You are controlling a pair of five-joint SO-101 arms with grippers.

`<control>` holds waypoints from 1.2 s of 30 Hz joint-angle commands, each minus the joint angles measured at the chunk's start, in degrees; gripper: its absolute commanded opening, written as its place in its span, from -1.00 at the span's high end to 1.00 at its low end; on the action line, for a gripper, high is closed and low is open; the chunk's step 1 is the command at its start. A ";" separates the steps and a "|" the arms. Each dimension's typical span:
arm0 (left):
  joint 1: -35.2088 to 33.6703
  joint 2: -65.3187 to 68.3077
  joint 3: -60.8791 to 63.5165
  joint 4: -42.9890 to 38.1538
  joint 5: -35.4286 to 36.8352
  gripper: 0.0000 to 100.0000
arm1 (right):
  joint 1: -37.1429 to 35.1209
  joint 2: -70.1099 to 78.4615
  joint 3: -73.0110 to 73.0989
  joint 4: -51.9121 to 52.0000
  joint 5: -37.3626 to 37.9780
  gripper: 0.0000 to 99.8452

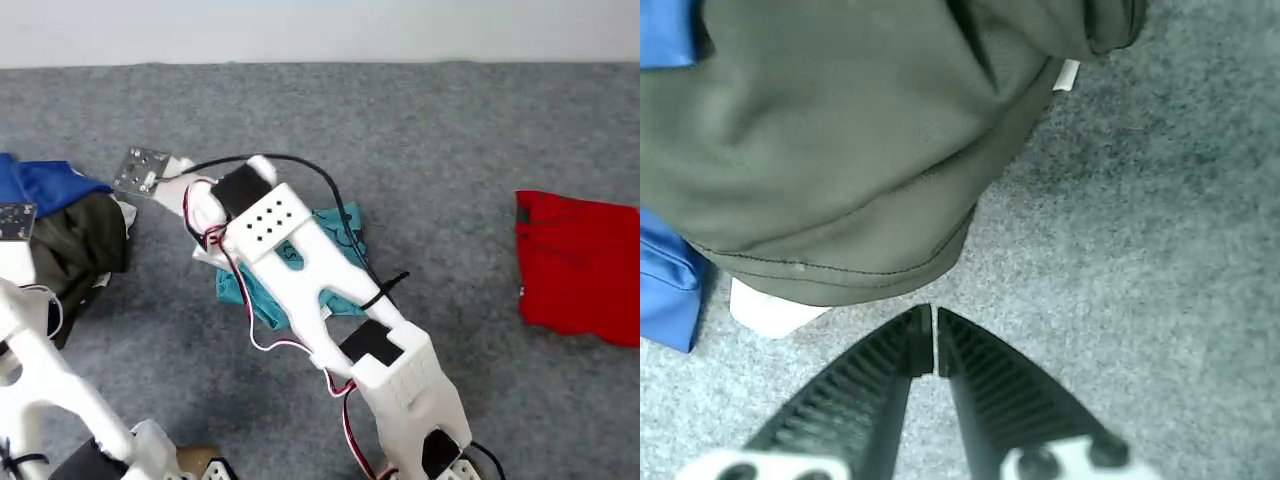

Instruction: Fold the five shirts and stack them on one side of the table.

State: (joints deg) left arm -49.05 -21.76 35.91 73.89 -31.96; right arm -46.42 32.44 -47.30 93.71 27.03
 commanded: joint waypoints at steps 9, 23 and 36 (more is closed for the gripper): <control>0.44 -2.73 -0.57 -1.23 -0.18 0.97 | 13.93 -0.66 2.11 9.27 4.57 0.98; -3.52 -2.73 -3.12 -1.23 -0.18 0.97 | 4.97 -0.04 16.53 9.01 1.32 0.98; -7.38 -2.73 -5.23 -1.14 -0.18 0.97 | -5.67 12.00 -3.34 9.45 -1.49 0.97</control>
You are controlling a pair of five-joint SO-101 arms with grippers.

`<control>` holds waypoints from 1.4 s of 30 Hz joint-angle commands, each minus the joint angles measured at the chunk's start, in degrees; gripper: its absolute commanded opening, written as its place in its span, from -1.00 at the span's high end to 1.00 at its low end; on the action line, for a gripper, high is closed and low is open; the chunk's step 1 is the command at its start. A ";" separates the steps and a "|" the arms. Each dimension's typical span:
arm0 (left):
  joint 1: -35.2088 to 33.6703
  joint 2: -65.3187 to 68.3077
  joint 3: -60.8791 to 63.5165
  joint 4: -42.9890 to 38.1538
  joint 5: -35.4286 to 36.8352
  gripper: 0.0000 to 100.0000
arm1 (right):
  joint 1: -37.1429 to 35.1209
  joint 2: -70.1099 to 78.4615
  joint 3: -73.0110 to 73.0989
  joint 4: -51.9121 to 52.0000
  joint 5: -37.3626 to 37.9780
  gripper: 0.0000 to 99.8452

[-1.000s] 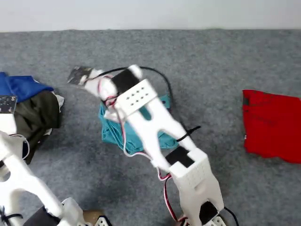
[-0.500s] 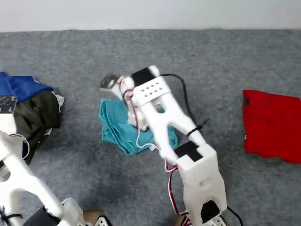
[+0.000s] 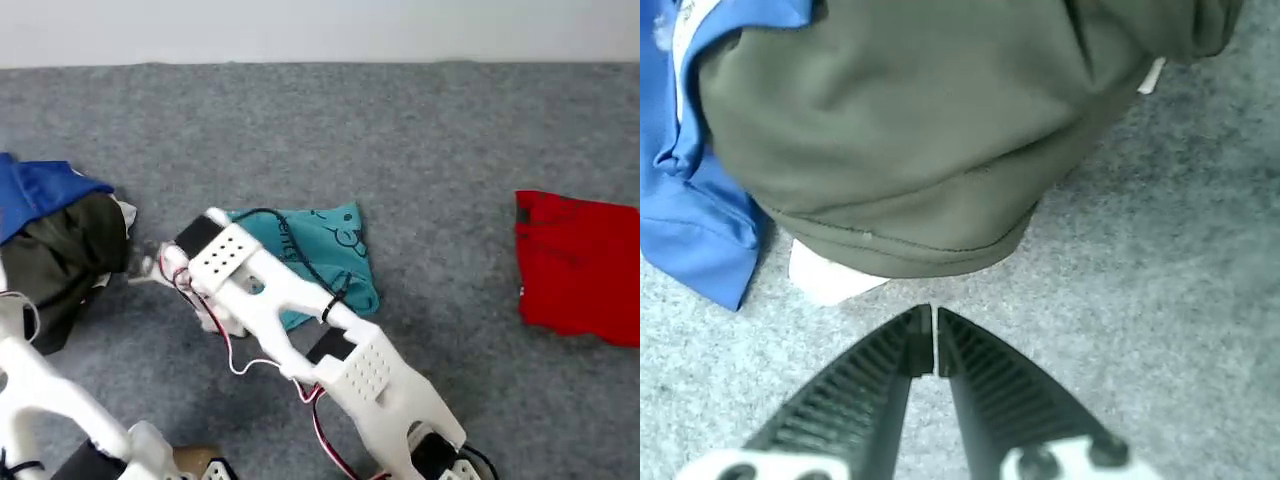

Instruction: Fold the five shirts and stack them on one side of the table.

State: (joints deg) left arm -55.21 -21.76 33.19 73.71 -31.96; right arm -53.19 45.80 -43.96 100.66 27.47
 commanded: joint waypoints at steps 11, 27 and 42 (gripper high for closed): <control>-2.81 -2.73 -2.51 -1.05 -0.26 0.97 | 2.95 -16.22 12.75 2.51 -2.46 0.49; -2.73 -2.73 -2.33 -1.05 -0.26 0.97 | 1.80 -5.67 19.08 -4.70 -2.73 0.49; -2.90 -2.73 -2.24 -0.97 -0.26 0.97 | 5.41 2.07 4.92 -3.03 -2.46 0.99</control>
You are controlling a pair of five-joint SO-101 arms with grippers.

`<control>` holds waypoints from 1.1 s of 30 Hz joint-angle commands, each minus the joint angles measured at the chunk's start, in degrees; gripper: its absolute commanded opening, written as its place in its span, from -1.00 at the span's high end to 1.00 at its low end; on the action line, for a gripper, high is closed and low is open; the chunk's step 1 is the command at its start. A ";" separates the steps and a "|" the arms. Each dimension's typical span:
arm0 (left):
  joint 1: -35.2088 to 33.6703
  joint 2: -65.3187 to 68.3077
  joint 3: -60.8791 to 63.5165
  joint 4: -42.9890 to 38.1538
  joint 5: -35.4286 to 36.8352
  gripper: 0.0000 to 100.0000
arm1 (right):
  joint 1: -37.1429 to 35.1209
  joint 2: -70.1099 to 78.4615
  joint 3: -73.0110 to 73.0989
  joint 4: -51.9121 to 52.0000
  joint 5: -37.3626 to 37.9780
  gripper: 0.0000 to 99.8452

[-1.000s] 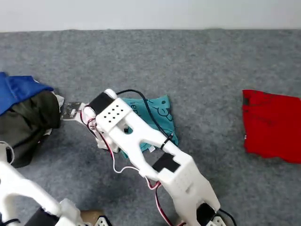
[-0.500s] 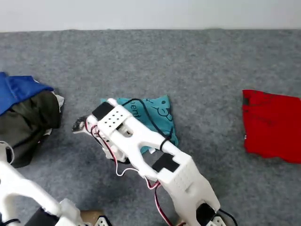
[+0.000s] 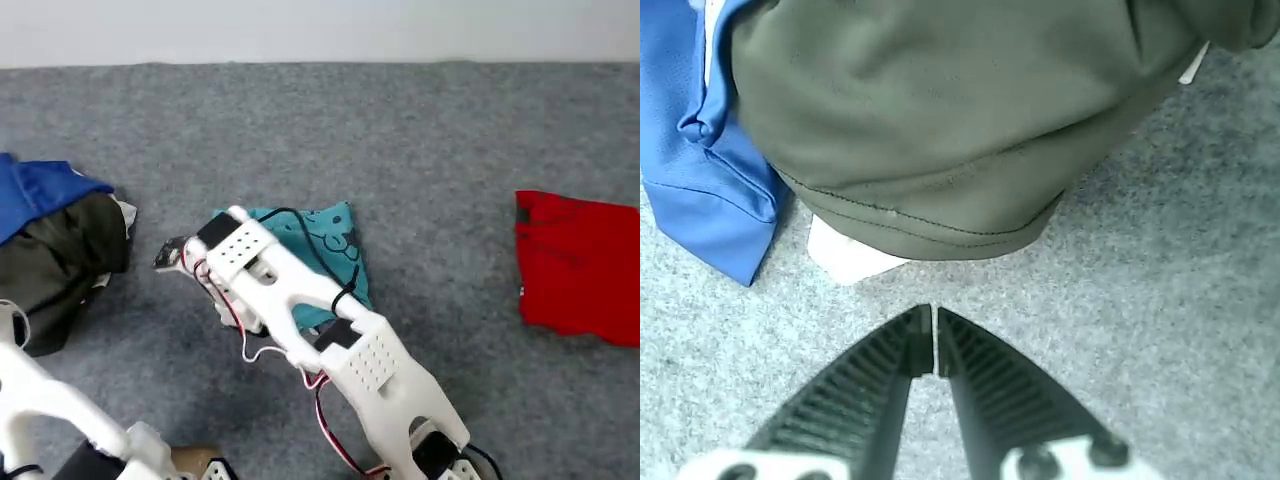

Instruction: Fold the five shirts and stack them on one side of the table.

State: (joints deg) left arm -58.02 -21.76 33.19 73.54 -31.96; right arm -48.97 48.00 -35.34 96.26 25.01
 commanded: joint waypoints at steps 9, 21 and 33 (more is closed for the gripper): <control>0.18 -2.73 -2.24 -0.79 -0.26 0.97 | 1.19 -3.91 -11.34 6.64 0.09 0.98; 0.18 -2.55 -2.24 -0.88 -0.26 0.97 | 1.89 -6.20 -16.88 3.91 -0.18 0.98; 0.18 -2.37 -2.15 -0.88 -0.26 0.97 | 0.92 -6.11 -17.23 0.66 0.09 0.87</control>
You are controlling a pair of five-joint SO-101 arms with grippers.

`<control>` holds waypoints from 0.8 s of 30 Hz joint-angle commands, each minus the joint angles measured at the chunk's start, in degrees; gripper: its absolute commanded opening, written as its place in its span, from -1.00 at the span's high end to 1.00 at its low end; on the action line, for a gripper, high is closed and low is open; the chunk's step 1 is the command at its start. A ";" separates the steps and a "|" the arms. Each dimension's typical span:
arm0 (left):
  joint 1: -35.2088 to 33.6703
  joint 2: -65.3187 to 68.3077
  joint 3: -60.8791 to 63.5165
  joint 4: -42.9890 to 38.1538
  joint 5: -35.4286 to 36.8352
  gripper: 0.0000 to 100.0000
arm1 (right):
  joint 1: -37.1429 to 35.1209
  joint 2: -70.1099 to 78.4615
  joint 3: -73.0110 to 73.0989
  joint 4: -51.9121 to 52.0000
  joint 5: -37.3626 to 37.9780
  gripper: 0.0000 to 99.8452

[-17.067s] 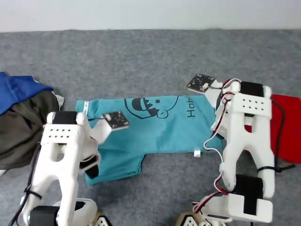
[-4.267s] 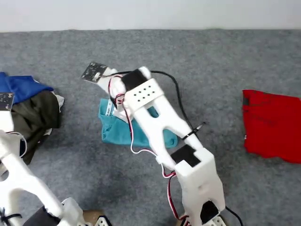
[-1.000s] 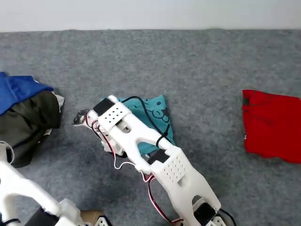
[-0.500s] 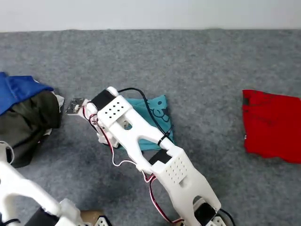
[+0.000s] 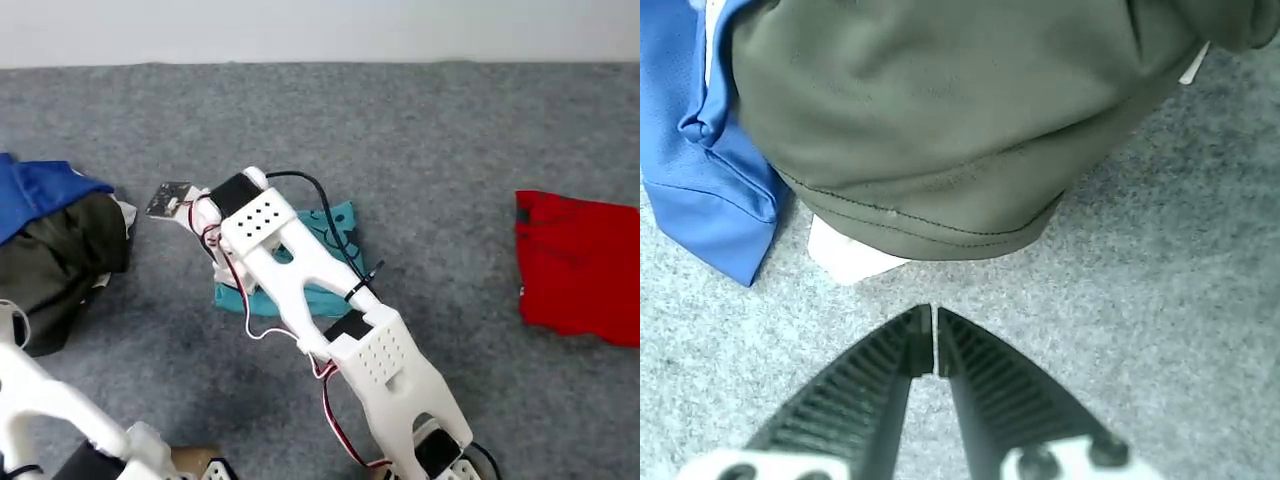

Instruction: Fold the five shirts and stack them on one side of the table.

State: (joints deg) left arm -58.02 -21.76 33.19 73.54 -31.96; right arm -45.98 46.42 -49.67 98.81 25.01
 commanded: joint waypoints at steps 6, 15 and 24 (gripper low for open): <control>0.26 -2.37 -2.15 -0.88 -0.26 0.97 | -5.93 -4.53 -2.90 -4.26 0.09 0.88; 0.26 -2.29 -2.07 -0.79 -0.26 0.97 | -5.32 -5.85 -6.07 1.89 -0.26 0.46; 0.26 -2.29 -2.07 -0.79 -0.26 0.97 | -0.84 -7.43 -17.41 4.09 -0.26 0.40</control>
State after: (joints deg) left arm -58.02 -21.76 33.19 73.54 -31.96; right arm -48.97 45.10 -62.59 100.48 25.10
